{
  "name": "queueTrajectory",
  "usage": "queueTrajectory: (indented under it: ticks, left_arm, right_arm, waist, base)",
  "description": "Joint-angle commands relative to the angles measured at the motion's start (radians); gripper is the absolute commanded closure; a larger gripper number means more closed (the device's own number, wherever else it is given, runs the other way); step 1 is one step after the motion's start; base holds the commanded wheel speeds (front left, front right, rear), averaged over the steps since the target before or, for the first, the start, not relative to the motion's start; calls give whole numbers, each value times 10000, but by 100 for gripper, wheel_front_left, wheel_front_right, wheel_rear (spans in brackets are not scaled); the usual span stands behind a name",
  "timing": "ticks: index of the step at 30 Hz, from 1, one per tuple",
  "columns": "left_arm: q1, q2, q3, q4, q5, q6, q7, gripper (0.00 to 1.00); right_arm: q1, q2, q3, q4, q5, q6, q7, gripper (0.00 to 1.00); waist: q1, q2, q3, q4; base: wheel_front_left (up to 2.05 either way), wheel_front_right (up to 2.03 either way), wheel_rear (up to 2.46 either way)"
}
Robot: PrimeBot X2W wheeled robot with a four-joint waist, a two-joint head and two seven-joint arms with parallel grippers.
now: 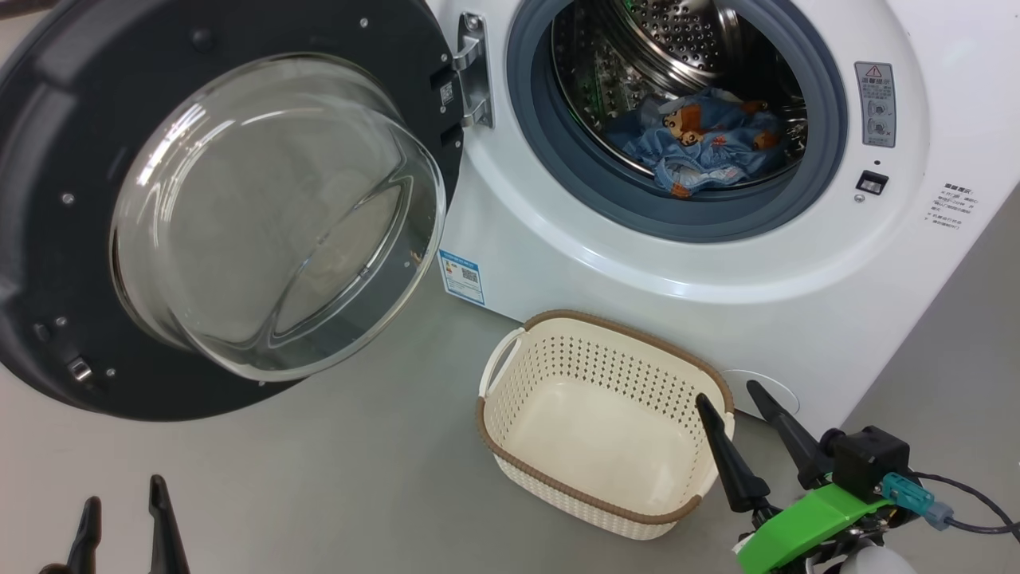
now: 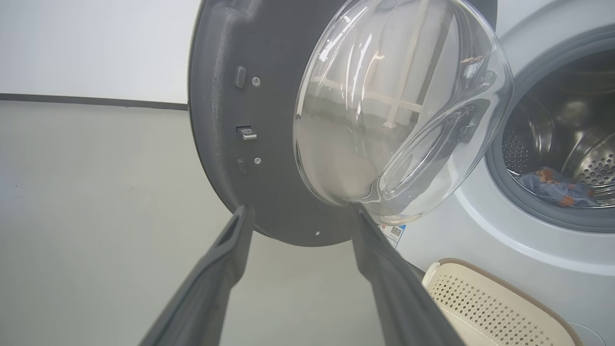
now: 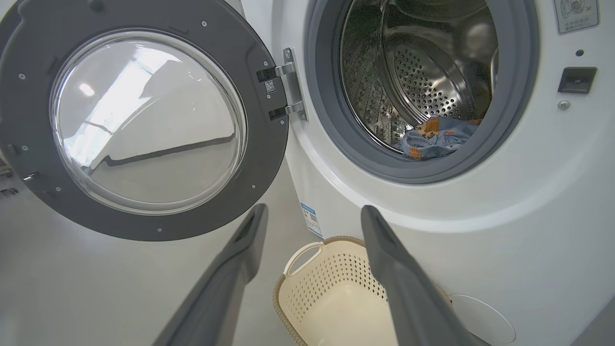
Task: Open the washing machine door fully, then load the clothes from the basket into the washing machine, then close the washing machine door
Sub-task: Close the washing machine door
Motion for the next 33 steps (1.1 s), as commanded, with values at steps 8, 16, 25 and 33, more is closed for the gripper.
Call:
queueTrajectory:
  ticks: [8, 16, 25, 33]
  left_arm:
    - [-36, 130, 387, -243, -55, -11, -63, 0]
    - [-477, 227, 1026, -745, 133, -378, -63, 100]
    - [-1679, 1739, 1993, -1287, -899, -472, -63, 100]
    - [-3211, 4062, 2515, 36, -3421, -475, -63, 100]
  right_arm:
    - [-300, -31, 229, -186, 105, 16, -119, 0]
    - [380, 267, -372, -443, 10, 16, -119, 0]
    - [466, 411, -427, -555, -116, 16, -119, 0]
    - [419, 365, -437, -614, -158, 16, -119, 0]
  waist:
    - [0, -1, -66, -52]
    - [0, -1, -160, -269]
    - [0, -1, 57, -1031]
    - [0, -1, 344, -1633]
  base:
    - [0, 0, 0]
    - [0, 0, 0]
    - [0, 0, 0]
    - [0, 0, 0]
